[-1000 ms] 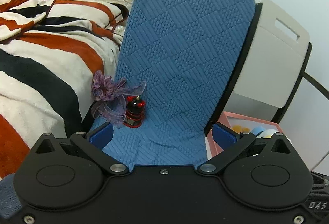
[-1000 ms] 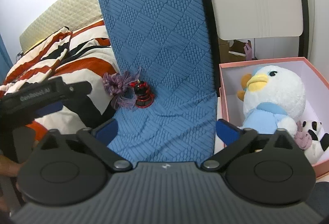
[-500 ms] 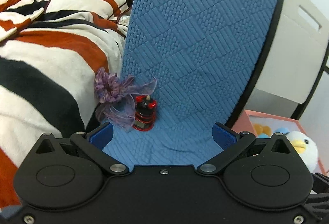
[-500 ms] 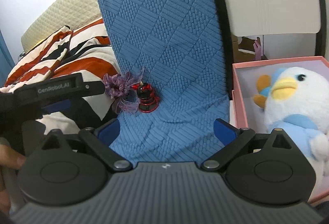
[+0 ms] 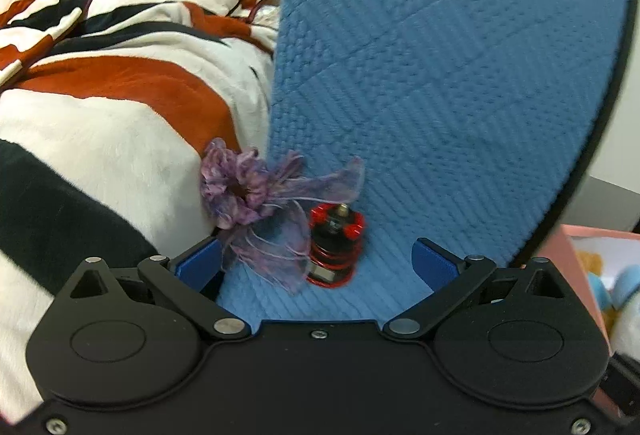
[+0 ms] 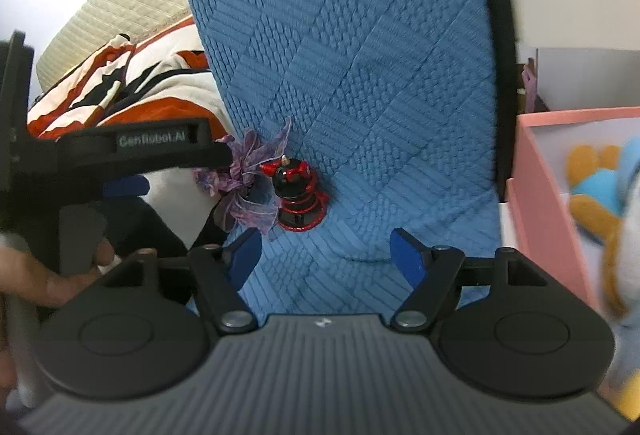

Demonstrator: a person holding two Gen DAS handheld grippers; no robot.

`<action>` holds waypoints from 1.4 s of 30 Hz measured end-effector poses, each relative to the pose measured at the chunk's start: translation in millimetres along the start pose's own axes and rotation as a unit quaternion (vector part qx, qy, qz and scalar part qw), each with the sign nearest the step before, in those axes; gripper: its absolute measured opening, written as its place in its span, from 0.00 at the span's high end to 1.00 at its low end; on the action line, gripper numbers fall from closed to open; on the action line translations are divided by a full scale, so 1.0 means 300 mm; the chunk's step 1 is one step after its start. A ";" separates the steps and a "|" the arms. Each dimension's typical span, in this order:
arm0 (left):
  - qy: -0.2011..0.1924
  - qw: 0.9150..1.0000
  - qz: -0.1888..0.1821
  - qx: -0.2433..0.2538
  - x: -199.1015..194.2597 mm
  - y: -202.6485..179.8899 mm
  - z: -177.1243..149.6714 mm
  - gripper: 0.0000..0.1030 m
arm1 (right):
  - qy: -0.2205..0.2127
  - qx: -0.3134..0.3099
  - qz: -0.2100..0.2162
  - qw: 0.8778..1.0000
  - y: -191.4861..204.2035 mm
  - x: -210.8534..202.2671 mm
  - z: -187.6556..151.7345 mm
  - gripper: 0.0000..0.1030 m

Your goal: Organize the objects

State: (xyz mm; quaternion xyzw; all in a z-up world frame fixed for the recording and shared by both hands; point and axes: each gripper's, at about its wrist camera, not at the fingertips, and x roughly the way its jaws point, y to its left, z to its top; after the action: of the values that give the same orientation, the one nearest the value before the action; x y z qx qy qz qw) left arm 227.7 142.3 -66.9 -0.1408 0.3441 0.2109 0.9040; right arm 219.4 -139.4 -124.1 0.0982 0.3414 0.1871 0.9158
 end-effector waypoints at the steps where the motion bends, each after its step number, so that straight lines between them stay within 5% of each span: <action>1: 0.002 1.000 0.001 0.000 0.027 0.010 0.014 0.02 | 0.001 0.001 0.001 1.000 0.004 0.028 0.001 0.29; 21: 0.059 0.994 0.079 0.035 0.415 0.135 0.166 0.13 | 0.018 -0.005 0.014 1.000 0.086 0.518 0.074 0.29; 29: 0.085 0.994 0.073 0.018 0.487 0.176 0.167 0.26 | 0.023 -0.035 0.013 0.999 0.111 0.607 0.102 0.33; 33: 0.092 0.991 0.094 0.037 0.522 0.160 0.160 0.47 | 0.029 -0.050 0.009 0.998 0.125 0.643 0.103 0.40; 42: 0.080 0.988 0.115 0.070 0.554 0.135 0.154 0.55 | 0.041 -0.060 0.004 0.997 0.130 0.669 0.108 0.51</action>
State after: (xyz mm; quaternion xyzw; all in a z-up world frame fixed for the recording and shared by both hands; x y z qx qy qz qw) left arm 346.4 243.2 -151.1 -0.0530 0.4432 0.2770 0.8509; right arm 369.9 -23.4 -205.9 0.0364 0.3668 0.2147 0.9045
